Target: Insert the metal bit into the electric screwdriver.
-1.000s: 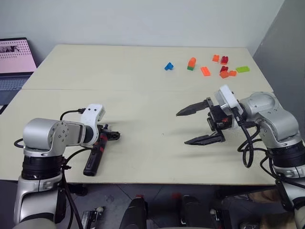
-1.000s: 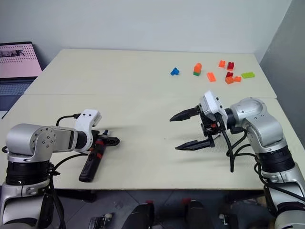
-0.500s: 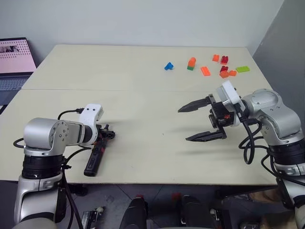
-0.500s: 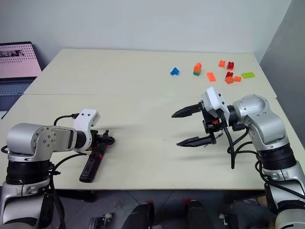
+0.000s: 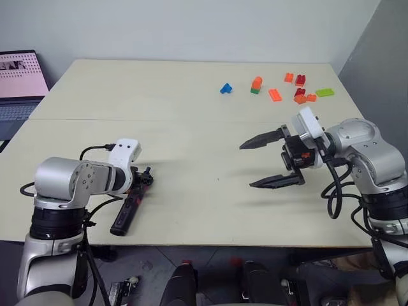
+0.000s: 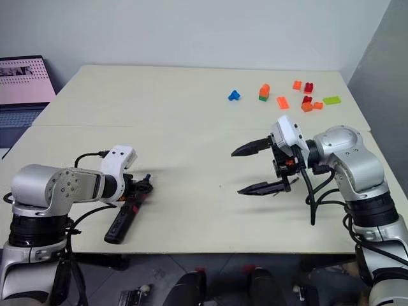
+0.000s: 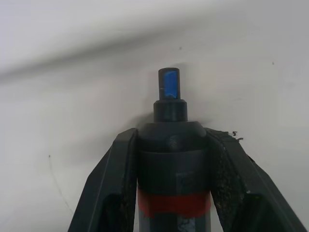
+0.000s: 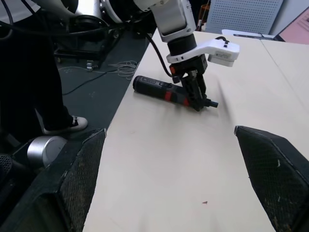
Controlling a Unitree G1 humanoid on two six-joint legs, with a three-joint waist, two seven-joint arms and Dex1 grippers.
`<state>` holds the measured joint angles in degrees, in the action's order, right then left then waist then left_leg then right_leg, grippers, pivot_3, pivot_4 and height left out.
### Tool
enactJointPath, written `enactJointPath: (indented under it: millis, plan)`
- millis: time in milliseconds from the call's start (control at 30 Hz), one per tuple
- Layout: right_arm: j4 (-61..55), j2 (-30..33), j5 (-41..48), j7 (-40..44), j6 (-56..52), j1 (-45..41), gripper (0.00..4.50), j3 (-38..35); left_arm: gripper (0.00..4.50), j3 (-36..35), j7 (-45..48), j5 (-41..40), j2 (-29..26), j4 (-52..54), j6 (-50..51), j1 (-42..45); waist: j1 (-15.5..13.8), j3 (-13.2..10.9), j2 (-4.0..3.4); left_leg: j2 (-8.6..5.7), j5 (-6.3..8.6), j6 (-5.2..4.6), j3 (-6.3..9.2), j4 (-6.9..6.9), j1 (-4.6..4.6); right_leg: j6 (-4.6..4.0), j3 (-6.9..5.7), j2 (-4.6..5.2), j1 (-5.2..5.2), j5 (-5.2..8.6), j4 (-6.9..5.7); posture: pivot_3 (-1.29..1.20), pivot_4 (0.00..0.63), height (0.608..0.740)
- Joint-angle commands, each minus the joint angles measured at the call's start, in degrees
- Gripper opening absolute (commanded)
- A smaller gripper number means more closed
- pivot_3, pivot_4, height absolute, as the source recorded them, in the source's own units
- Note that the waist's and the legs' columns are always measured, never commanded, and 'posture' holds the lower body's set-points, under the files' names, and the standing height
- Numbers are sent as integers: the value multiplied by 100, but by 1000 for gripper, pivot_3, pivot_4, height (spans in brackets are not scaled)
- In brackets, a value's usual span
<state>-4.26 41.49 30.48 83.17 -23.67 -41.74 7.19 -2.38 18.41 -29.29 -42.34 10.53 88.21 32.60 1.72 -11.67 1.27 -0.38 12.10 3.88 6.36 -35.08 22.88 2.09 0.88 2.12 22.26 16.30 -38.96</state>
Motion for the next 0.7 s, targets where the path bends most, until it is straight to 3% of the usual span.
enactJointPath:
  millis: [33, 167, 300, 533, 700]
  plan:
    - [-223, 163, 157, -76, -51, -18, 4500, -384, 1657, 139, 161, 163, -219, 444, -597, 87, -3, 0, 0, 0, 0, 0, 1, 0, 0, -1, -1, 0, 0, 0, 0, 0, 150, 740]
    - [-340, 319, 195, -206, -124, 132, 4500, -612, 1657, 204, 256, 159, -99, 673, -870, 235, -4, 0, 1, 0, 0, 0, 1, 0, 1, 0, -1, 0, 0, 0, 1, 0, 150, 740]
    - [-443, 621, 169, -434, -158, 365, 4500, -998, 1657, 276, 197, 190, 387, 757, -1105, 716, -45, -6, 11, -4, 0, -1, 2, -4, 7, 5, -3, 2, -1, 1, 3, 0, 150, 740]
    - [-835, 743, 235, -1129, -360, 672, 4500, -1439, 1657, 549, -91, 847, 1639, 525, -3433, 1132, -36, -13, 22, -4, -10, 17, -7, -8, 9, 3, 4, 4, -1, -5, 6, 0, 150, 740]
    - [-1159, 662, 266, -1701, -631, 670, 4500, -1473, 1657, 776, -238, 1232, 2602, 256, -5107, 833, -14, -13, 21, -3, -11, 18, -17, -8, 6, 4, 13, 4, 0, -6, 6, 0, 150, 740]
